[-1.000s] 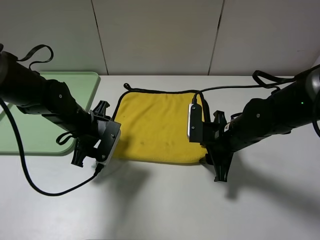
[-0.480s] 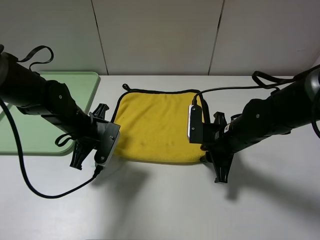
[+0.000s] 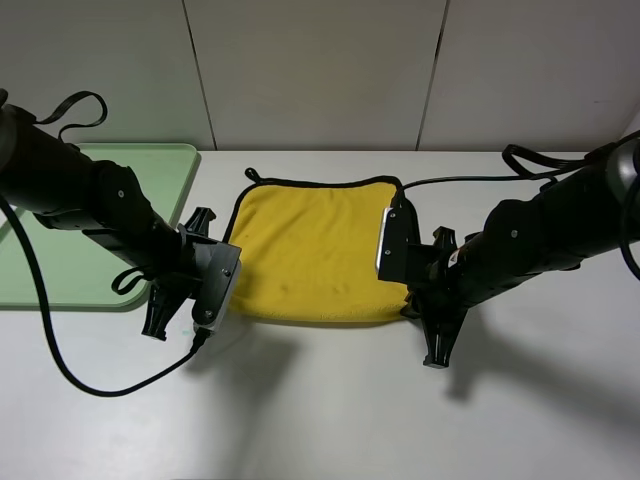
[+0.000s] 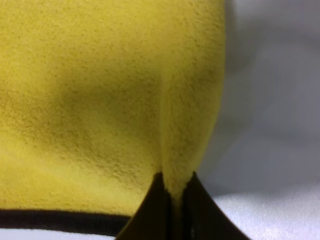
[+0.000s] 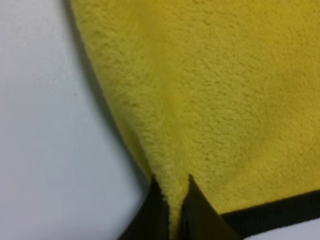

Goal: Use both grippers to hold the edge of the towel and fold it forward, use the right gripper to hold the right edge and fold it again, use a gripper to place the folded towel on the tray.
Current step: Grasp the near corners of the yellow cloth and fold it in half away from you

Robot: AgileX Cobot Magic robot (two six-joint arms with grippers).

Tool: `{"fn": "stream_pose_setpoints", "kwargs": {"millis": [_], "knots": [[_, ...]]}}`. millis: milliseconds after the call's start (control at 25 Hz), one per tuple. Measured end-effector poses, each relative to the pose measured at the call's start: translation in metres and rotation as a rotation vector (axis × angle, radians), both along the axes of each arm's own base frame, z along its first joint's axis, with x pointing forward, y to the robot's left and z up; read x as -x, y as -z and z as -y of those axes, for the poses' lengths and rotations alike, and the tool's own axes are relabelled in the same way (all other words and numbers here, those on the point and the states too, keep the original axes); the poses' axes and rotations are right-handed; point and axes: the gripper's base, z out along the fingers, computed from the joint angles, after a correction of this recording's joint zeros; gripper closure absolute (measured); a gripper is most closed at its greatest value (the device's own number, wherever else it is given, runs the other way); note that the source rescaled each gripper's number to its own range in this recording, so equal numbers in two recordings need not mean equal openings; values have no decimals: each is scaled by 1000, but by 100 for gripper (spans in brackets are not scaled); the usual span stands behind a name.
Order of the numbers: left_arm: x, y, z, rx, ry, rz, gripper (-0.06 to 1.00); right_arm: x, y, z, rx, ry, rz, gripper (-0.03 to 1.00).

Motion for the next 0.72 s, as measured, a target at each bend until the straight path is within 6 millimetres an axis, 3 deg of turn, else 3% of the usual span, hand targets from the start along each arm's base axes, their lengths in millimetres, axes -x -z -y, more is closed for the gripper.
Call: {"fn": "stream_pose_setpoints", "kwargs": {"millis": [480,720], "knots": [[-1,-2,0,4,-2,11,94,0,-3,0,-4,0,5,97],[-1,-36,0,68,-49,94,94,2,-18,0,-26,-6,21,97]]}}
